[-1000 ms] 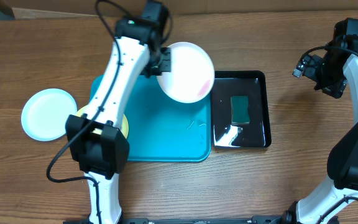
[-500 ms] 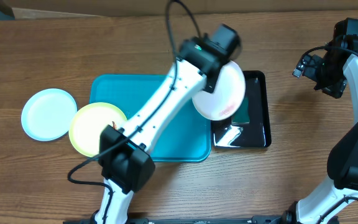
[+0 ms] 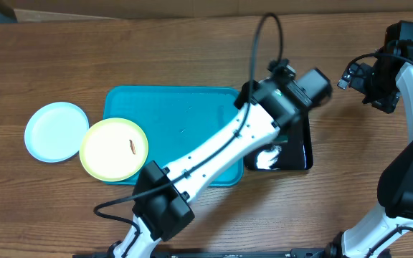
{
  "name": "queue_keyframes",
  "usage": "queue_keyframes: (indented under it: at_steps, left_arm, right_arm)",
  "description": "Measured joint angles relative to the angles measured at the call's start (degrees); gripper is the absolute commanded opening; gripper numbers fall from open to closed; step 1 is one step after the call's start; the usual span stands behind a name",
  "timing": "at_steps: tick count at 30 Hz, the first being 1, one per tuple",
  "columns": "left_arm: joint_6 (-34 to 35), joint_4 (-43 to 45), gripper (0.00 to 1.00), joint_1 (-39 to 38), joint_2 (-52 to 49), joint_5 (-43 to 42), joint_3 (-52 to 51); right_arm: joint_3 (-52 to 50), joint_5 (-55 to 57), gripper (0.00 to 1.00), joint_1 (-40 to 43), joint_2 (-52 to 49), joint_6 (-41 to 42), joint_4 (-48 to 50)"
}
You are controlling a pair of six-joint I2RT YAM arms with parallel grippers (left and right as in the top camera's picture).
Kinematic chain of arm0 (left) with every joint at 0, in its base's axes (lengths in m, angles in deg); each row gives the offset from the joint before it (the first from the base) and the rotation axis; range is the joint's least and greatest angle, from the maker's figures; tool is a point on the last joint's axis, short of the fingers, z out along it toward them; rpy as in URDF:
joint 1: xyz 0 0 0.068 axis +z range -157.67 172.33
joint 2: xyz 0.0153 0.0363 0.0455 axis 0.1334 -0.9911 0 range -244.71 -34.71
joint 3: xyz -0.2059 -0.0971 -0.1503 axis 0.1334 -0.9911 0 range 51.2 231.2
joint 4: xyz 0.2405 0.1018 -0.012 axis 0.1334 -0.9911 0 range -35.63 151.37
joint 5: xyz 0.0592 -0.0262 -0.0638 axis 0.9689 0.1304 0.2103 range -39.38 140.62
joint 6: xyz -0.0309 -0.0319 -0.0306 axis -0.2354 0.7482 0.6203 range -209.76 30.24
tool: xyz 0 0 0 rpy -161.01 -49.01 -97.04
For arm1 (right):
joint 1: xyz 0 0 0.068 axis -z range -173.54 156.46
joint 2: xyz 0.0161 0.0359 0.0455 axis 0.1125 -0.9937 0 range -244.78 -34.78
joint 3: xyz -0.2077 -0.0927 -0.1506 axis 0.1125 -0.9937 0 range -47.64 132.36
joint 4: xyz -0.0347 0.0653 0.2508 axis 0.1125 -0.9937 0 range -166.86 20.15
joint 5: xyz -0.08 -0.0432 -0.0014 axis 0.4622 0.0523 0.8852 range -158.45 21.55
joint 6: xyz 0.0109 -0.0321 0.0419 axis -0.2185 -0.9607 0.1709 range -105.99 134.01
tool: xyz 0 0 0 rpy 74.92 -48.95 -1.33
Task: Clean dirty plates on tray and stack at the side
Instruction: 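Lift the pink-white plate with the left gripper and swing it left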
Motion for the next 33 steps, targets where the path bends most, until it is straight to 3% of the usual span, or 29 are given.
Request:
queue_keyframes:
  at_steps: [10,19,28,33]
  left_arm:
    - [0.0,-0.1,0.04,-8.2,0.0,13.3,0.0]
    - [0.0,-0.1,0.04,-11.7,0.0,20.3,0.0]
    - [3.5,-2.2,0.04,-12.5,0.0,20.6,0.0]
    - [5.4,-2.3,0.04,-8.7,0.0,11.4,0.0]
  right_arm:
    - [0.0,0.0,1.0,0.0,0.0,0.0,0.0]
    - [0.0,0.0,1.0,0.0,0.0,0.0,0.0]
    - [0.0,0.0,1.0,0.0,0.0,0.0,0.0]
    - [0.0,0.0,1.0,0.0,0.0,0.0,0.0]
